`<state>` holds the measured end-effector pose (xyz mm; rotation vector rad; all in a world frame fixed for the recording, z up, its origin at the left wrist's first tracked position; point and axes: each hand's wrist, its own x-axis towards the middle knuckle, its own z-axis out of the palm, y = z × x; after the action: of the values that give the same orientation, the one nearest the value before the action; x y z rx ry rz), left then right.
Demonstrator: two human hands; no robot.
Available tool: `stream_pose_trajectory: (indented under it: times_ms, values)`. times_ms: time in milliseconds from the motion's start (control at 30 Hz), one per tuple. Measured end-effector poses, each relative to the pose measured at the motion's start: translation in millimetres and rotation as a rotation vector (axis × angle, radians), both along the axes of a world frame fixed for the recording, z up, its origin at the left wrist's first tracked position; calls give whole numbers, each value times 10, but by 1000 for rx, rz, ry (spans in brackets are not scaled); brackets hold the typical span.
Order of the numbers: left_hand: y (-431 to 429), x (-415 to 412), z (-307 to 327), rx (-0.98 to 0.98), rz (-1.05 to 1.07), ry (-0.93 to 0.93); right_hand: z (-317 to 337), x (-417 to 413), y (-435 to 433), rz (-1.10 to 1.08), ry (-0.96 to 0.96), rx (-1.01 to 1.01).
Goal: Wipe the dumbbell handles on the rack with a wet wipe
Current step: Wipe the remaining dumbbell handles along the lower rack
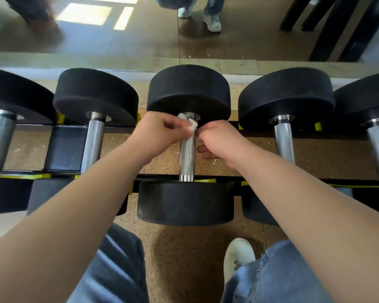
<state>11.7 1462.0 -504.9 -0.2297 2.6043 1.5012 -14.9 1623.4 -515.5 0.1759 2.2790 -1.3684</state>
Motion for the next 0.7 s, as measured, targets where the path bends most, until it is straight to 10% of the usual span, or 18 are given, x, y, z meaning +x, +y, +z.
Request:
stream_pose_trajectory:
  times_ms: [167,400,700]
  values:
    - [34,260,-47,-202,-415,-315,23,9,10,29,31,25]
    - [92,-13,-169,-3,-42,30,85,0,72,-25,-45,-28]
    - [-58,225,-41,-176,-477,-348,78,-2,49,-15,-35,-1]
